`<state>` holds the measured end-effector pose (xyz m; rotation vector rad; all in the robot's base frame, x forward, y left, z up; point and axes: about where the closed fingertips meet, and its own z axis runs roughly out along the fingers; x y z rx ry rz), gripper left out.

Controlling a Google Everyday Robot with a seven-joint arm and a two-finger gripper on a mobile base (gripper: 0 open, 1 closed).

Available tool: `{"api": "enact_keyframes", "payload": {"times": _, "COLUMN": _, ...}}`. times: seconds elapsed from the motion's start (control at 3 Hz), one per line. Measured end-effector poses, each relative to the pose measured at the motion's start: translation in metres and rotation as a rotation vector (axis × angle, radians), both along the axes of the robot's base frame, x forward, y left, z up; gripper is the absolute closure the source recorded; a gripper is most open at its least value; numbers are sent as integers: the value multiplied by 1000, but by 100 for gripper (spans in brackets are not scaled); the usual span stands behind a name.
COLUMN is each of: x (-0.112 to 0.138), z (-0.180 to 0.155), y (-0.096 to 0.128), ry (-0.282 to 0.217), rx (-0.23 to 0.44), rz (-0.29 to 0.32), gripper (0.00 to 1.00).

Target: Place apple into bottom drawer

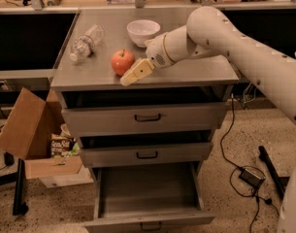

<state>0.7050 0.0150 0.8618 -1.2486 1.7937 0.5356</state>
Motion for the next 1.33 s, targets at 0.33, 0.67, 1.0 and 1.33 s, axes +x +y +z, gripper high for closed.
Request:
{"api": "enact_keyframes", "payload": {"times": 0.33, "x": 4, "z": -5, "y": 12, "ry": 5, "rx": 15, "rz": 22, "gripper": 0}}
{"api": "enact_keyframes", "payload": {"times": 0.67, "x": 8, "z": -9, "y": 25, "ry": 16, "rx": 29, "rz": 44, "gripper": 3}}
{"api": "enact_keyframes", "payload": {"times": 1.0, "x": 9, "z": -10, "y": 31, "ry": 18, "rx": 38, "rz": 56, "gripper": 26}}
{"api": "enact_keyframes", "payload": {"times": 1.33, "x": 1, "z": -7, "y": 39, "ry": 11, "rx": 50, "rz": 90, "gripper": 57}}
